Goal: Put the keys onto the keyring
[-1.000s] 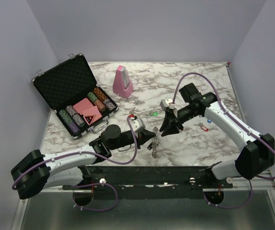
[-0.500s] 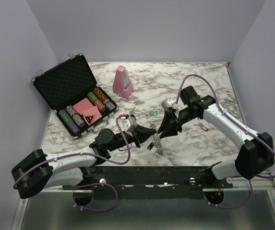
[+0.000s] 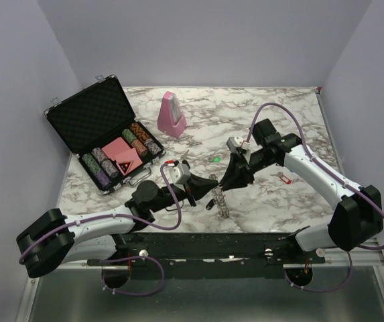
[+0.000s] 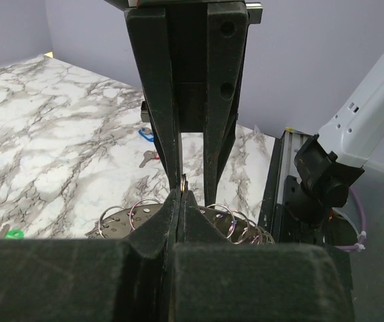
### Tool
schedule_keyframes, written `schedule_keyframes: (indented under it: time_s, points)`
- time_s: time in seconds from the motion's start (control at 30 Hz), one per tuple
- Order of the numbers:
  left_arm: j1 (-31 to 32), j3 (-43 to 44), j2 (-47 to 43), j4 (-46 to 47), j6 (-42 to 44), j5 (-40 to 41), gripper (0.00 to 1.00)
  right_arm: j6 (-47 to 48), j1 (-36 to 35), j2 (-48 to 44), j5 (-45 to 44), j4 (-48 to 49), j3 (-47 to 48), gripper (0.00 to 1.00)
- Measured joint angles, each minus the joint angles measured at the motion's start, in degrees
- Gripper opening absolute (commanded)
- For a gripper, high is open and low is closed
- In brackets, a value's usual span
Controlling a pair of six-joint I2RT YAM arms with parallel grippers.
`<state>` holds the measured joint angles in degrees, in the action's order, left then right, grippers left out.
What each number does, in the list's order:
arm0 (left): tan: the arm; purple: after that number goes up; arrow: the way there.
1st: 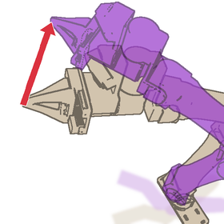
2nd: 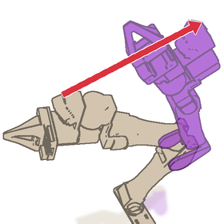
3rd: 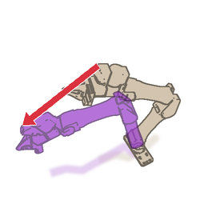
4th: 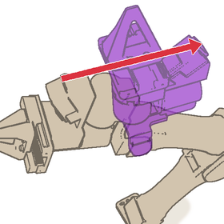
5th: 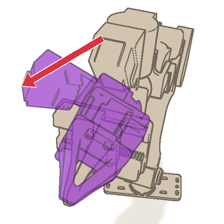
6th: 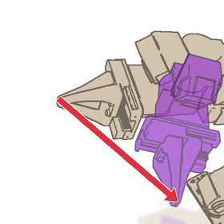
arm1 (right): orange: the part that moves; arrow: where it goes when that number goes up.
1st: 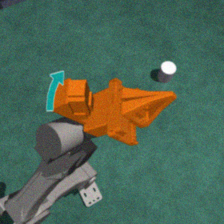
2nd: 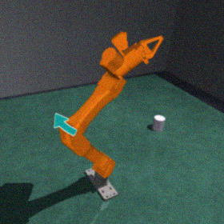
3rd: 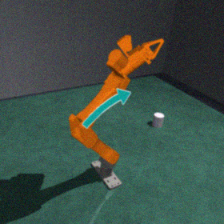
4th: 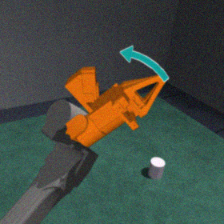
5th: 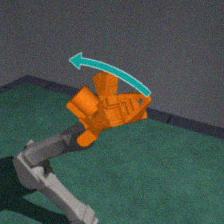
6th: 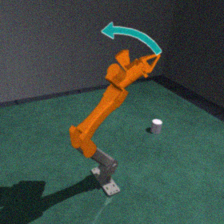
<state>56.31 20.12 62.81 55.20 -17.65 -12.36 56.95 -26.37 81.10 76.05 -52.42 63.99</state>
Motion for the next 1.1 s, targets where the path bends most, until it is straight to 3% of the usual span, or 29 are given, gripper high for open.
schedule_keyframes:
  time_s: [0.17,0.43,0.6,0.63,0.7,0.77,0.83,1.1]
  points:
    - [0.0,-0.4,0.0,0.0,0.0,0.1,0.0,-1.4,0.3,0.0,0.2,0.9,0.0,0.21]
    - [0.0,-0.5,0.3,0.1,0.0,0.2,0.0,-3.0,0.6,0.0,0.2,2.7,-0.4,0.01]
    - [0.0,-0.5,0.5,0.4,-0.2,0.2,0.0,-3.5,0.7,0.0,0.1,3.2,-0.4,0.0]
    - [0.0,-0.5,0.6,0.4,-0.2,0.2,0.05,-3.6,0.7,0.0,0.0,3.2,-0.4,0.0]
    - [0.0,-0.5,0.6,0.2,-0.2,0.2,0.33,-3.6,0.7,0.0,-0.6,3.1,-0.4,0.0]
    - [-0.3,-0.4,0.3,-1.0,-0.2,-0.1,0.53,-2.9,0.7,0.0,-2.4,2.2,0.0,0.0]
    - [-0.8,-0.4,-1.2,-3.7,0.3,-0.9,0.66,-1.1,0.7,0.2,-5.4,-0.4,1.2,0.0]
    - [-2.1,6.1,-11.3,-26.9,10.0,-3.8,0.71,5.4,0.5,0.5,-17.4,-8.2,6.0,0.0]
